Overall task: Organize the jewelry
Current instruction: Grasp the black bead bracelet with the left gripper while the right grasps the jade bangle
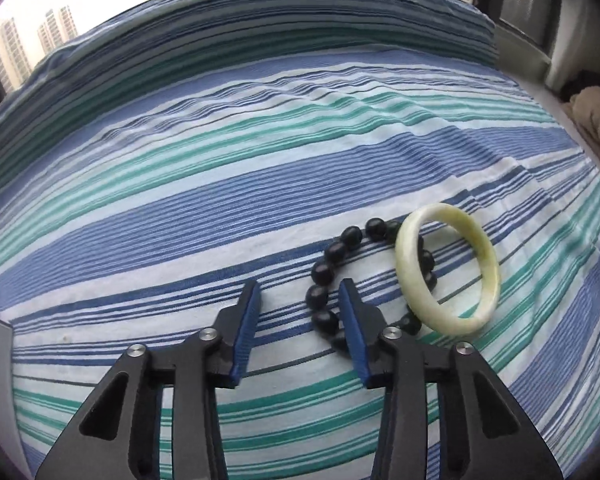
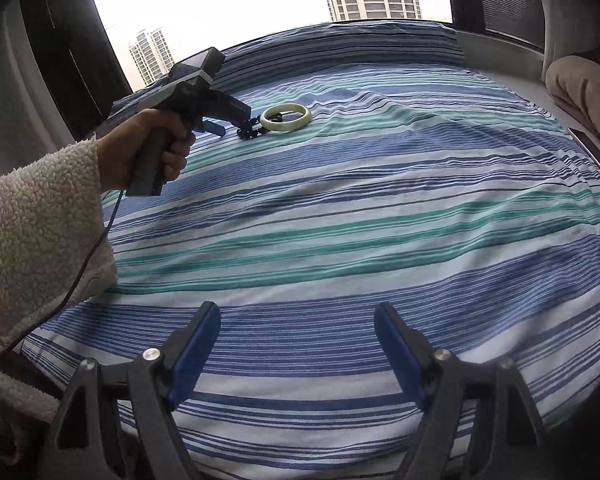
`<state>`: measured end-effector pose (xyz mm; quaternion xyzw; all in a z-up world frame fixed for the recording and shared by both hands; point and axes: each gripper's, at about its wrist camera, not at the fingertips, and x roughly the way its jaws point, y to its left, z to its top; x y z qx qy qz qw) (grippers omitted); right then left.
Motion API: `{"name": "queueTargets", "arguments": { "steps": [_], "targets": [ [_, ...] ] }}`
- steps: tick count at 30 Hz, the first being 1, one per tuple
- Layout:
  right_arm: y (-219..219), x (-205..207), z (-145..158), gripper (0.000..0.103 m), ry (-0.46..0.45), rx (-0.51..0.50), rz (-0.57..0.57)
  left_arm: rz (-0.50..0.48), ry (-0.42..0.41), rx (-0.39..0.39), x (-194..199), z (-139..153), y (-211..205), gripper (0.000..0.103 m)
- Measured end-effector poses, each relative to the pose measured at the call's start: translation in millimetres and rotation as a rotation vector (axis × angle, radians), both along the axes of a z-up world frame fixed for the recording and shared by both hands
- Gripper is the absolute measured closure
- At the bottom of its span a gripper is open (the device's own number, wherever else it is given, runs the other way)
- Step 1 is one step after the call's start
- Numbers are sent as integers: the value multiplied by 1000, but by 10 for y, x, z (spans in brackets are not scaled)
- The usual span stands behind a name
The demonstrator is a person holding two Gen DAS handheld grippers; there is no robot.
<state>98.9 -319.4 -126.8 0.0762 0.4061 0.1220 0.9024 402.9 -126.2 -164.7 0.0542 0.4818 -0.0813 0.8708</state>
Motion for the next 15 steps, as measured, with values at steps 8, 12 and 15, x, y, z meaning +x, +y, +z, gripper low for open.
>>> {"name": "queueTargets", "arguments": {
  "steps": [8,12,15],
  "targets": [
    [-35,59,114,22,-20,26,-7,-7,56,-85,-512,162,388,94],
    [-32,61,146,22,-12,37,3,44,68,-142,-962,271,876,94],
    [14,123,186,22,2,40,31,90,84,-170,-1328,270,1244,94]
  ]
}}
